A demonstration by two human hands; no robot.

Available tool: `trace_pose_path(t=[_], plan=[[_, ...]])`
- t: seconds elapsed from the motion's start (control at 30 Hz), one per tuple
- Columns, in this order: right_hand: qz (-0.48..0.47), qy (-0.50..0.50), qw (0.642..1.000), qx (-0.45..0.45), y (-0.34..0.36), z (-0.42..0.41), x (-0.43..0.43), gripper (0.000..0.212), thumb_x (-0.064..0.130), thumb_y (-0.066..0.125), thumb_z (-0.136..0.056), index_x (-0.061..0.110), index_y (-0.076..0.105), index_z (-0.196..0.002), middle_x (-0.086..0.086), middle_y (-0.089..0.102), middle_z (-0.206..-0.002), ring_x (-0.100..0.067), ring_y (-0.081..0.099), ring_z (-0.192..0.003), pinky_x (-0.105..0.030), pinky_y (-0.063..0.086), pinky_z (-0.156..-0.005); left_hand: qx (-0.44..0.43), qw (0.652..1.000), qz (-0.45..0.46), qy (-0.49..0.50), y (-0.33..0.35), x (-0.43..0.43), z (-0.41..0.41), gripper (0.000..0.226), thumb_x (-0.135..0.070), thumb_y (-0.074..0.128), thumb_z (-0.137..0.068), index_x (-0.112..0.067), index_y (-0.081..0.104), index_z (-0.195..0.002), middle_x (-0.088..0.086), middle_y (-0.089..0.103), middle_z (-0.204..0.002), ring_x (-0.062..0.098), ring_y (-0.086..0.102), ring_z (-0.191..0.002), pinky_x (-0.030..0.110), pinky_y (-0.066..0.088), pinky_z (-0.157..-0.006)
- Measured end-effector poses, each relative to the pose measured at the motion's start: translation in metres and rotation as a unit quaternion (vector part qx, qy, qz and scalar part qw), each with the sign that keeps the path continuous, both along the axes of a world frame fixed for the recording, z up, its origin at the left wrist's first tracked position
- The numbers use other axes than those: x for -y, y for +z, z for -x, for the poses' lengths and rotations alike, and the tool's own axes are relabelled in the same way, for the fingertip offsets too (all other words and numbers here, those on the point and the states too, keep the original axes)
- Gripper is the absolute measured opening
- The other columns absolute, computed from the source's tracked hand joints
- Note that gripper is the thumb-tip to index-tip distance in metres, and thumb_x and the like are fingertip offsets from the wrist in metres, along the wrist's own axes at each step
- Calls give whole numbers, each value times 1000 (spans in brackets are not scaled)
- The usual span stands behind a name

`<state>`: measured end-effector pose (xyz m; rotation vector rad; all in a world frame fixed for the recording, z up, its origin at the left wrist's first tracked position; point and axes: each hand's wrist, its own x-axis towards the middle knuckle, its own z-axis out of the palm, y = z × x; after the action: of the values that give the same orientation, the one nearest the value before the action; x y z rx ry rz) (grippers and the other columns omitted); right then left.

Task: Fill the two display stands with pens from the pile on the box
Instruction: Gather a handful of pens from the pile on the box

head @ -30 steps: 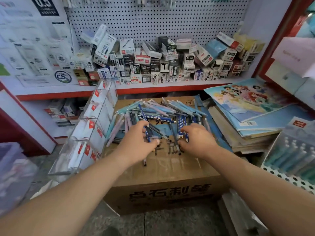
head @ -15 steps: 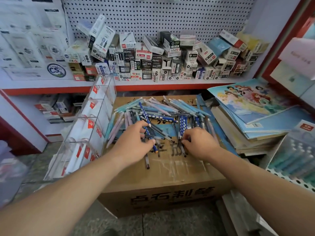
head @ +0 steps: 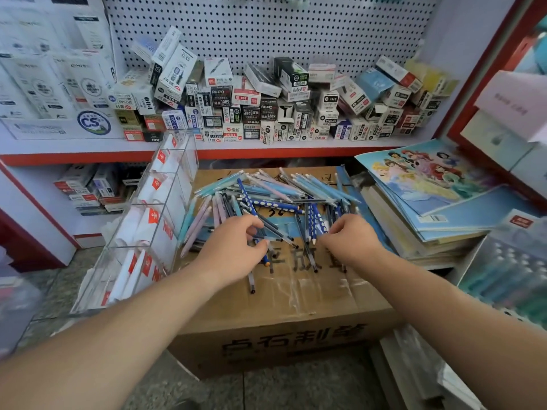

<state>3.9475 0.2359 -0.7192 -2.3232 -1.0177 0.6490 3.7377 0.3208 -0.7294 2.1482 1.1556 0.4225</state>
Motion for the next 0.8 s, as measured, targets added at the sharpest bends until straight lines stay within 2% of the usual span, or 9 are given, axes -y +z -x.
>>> trace_pose_path(t=[0.07, 0.13, 0.27, 0.33, 0.4, 0.5, 0.57, 0.67, 0.8], plan=[[-38, -18, 997, -60, 5, 3, 5, 18, 16, 69, -90, 9, 59, -77, -9, 58, -70, -22, 54, -62, -41, 55, -61, 19, 1000, 21, -1, 0, 0, -5, 30, -33, 64, -99, -25, 62, -128, -12, 64, -109, 2, 62, -100, 26, 53, -90], [-74, 3, 991, -110, 9, 12, 11, 12, 21, 73, -90, 12, 66, -86, -5, 67, -76, -17, 61, -65, -31, 50, -63, 50, 997, 66, -2, 0, 1, -10, 28, -35, 64, -99, -24, 65, -125, -12, 68, -105, 2, 64, -98, 27, 55, -90], [-121, 129, 972, -153, 4, 32, 23, 12, 16, 77, -90, 13, 67, -96, -8, 71, -84, -10, 63, -68, -22, 54, -60, 174, 963, 205, 17, 3, 7, -21, 23, -32, 68, -98, -18, 70, -116, 2, 76, -110, 13, 74, -98, 39, 62, -90], [-123, 176, 967, -140, -1, 35, 25, 12, 11, 78, -88, 12, 67, -95, -5, 70, -84, -7, 63, -69, -20, 56, -65, 228, 935, 270, 35, 7, 12, -24, 16, -19, 67, -99, -14, 67, -114, 10, 77, -107, 20, 77, -93, 39, 64, -83], [-121, 198, 965, -121, -4, 32, 24, 9, 11, 77, -89, 14, 70, -94, -1, 72, -83, -4, 65, -69, -19, 55, -66, 242, 924, 293, 47, 11, 16, -26, 15, -12, 64, -100, -11, 64, -115, 14, 77, -102, 26, 77, -88, 39, 65, -76], [-93, 176, 980, -29, -11, 18, 16, 4, 19, 74, -92, 22, 73, -89, 4, 72, -81, -8, 68, -74, -23, 57, -68, 228, 933, 275, 55, 13, 15, -23, 9, -12, 60, -102, -12, 63, -111, 16, 76, -98, 27, 78, -82, 38, 65, -69], [-62, 143, 987, 48, -14, 5, 12, 7, 23, 71, -94, 25, 71, -87, 8, 70, -82, -7, 66, -76, -18, 51, -63, 210, 941, 259, 53, 11, 12, -19, 8, -13, 60, -103, -12, 62, -111, 16, 74, -99, 27, 77, -80, 32, 63, -63], [-30, 120, 989, 75, -19, -6, 9, 11, 30, 72, -94, 25, 67, -85, 8, 69, -82, -6, 64, -77, -18, 48, -60, 191, 949, 245, 48, 5, 8, -13, 8, -15, 62, -102, -13, 62, -110, 16, 74, -97, 28, 77, -80, 32, 62, -63], [53, 144, 982, 113, -26, -1, 1, 31, 51, 80, -83, 23, 66, -82, 4, 69, -79, -12, 66, -74, -32, 58, -64, 178, 954, 236, 44, 1, 4, -7, 9, -16, 63, -101, -14, 62, -109, 14, 75, -95, 25, 77, -77, 32, 61, -62]])
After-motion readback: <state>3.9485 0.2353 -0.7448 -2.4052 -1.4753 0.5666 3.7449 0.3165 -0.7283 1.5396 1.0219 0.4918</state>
